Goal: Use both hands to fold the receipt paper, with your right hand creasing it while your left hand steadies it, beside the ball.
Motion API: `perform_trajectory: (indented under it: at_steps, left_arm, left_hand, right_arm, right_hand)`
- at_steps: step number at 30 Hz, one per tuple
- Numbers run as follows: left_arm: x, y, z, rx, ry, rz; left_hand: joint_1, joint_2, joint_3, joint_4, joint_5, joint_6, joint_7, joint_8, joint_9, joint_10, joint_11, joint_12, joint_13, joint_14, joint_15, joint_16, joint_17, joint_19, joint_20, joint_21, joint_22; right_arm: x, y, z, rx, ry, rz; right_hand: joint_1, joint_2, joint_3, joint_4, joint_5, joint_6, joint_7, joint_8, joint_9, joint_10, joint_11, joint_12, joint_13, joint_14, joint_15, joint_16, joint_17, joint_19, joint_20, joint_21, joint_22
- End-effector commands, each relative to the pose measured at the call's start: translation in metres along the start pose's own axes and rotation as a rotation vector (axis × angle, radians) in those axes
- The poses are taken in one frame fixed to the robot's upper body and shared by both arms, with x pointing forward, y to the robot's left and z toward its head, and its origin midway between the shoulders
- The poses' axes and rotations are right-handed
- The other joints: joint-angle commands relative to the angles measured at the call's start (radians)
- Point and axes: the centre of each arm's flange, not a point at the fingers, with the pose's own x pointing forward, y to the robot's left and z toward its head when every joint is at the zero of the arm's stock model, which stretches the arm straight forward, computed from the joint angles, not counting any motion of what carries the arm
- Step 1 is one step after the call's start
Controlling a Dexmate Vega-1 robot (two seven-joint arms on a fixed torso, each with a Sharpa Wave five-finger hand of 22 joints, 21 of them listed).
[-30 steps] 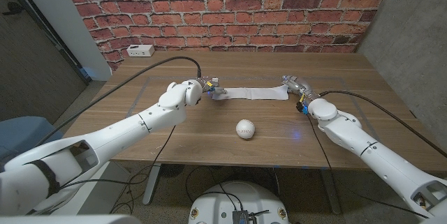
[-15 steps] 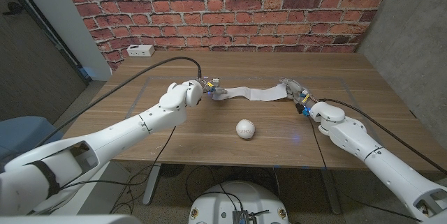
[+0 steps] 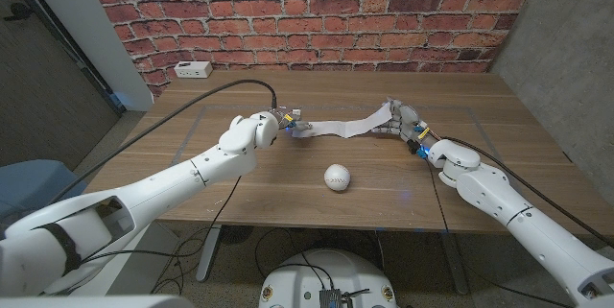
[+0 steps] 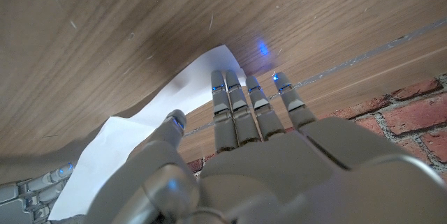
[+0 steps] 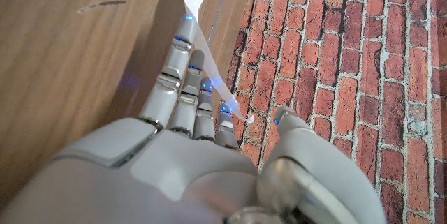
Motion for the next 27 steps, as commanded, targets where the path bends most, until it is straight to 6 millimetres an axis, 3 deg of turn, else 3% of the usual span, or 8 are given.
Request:
perform_trajectory:
  at_steps: [1, 10, 13, 18, 23, 27]
  left_arm:
    - [0.001, 0.0, -0.001, -0.001, -0.007, 0.007]
    - [0.002, 0.0, -0.002, -0.003, -0.007, 0.006]
    - [0.003, 0.0, -0.003, -0.005, -0.007, 0.007]
    - [0.004, 0.0, -0.003, -0.006, -0.007, 0.007]
    - [0.004, -0.001, -0.004, -0.011, -0.005, 0.003]
    - [0.004, -0.001, -0.005, -0.011, -0.005, 0.004]
  left_hand:
    - [0.0, 0.004, 0.003, 0.006, 0.006, 0.004, 0.0, 0.007, 0.004, 0.009, 0.003, -0.004, 0.002, 0.006, -0.001, -0.001, 0.004, 0.003, 0.003, -0.001, 0.002]
    - [-0.001, 0.004, 0.006, 0.007, 0.006, 0.005, -0.001, 0.008, 0.004, 0.012, 0.002, -0.005, 0.002, 0.008, -0.002, -0.001, 0.004, 0.004, 0.003, -0.003, 0.003]
    - [-0.002, 0.004, 0.007, 0.007, 0.006, 0.005, -0.002, 0.007, 0.004, 0.012, 0.002, -0.006, 0.002, 0.009, -0.001, -0.001, 0.004, 0.005, 0.004, -0.004, 0.003]
    - [-0.002, 0.004, 0.009, 0.008, 0.006, 0.006, -0.003, 0.008, 0.004, 0.013, 0.001, -0.007, 0.002, 0.01, -0.003, -0.001, 0.003, 0.005, 0.003, -0.005, 0.003]
    - [-0.002, 0.003, 0.011, 0.008, 0.006, 0.009, -0.004, 0.009, 0.004, 0.018, -0.002, -0.007, 0.002, 0.011, -0.003, -0.001, 0.003, 0.006, 0.001, -0.006, 0.003]
    - [-0.002, 0.003, 0.012, 0.008, 0.006, 0.008, -0.004, 0.008, 0.004, 0.017, -0.001, -0.007, 0.002, 0.011, -0.003, -0.002, 0.003, 0.007, 0.002, -0.007, 0.003]
  right_arm:
    - [-0.001, 0.021, -0.005, -0.002, 0.045, 0.093]
    - [0.004, 0.039, -0.009, 0.039, 0.022, 0.163]
    - [0.007, 0.043, -0.009, 0.077, -0.013, 0.181]
    - [0.009, 0.045, -0.006, 0.124, -0.091, 0.156]
    - [0.007, 0.043, -0.002, 0.125, -0.172, 0.081]
    - [0.004, 0.041, 0.002, 0.015, -0.195, 0.011]
  right_hand:
    - [-0.013, 0.001, -0.007, 0.002, 0.007, 0.017, 0.009, 0.007, 0.004, 0.015, 0.0, 0.006, 0.003, 0.013, 0.0, -0.003, 0.0, 0.012, 0.0, 0.004, 0.002]
    - [-0.035, 0.009, -0.014, 0.014, 0.01, 0.048, 0.032, 0.01, 0.003, 0.06, 0.002, 0.015, 0.003, 0.008, 0.002, -0.016, -0.005, -0.004, 0.006, -0.009, -0.002]
    - [-0.046, 0.014, -0.016, 0.019, 0.012, 0.033, 0.015, -0.003, 0.003, 0.056, 0.003, 0.005, 0.003, -0.021, -0.001, -0.037, -0.009, -0.053, 0.019, -0.035, -0.006]
    - [-0.057, 0.019, -0.014, 0.02, 0.014, 0.004, -0.012, -0.017, 0.002, -0.029, -0.001, -0.036, 0.003, -0.072, 0.001, -0.074, -0.013, -0.099, 0.028, -0.07, -0.009]
    - [-0.051, 0.029, -0.002, 0.009, 0.014, 0.012, -0.017, -0.012, 0.001, -0.066, -0.012, -0.038, 0.004, -0.15, -0.02, -0.112, -0.015, -0.199, 0.017, -0.128, -0.01]
    - [-0.025, 0.051, 0.02, -0.01, 0.014, 0.05, -0.018, -0.001, 0.001, -0.047, -0.016, -0.028, 0.004, -0.148, -0.035, -0.108, -0.014, -0.226, 0.013, -0.146, -0.008]
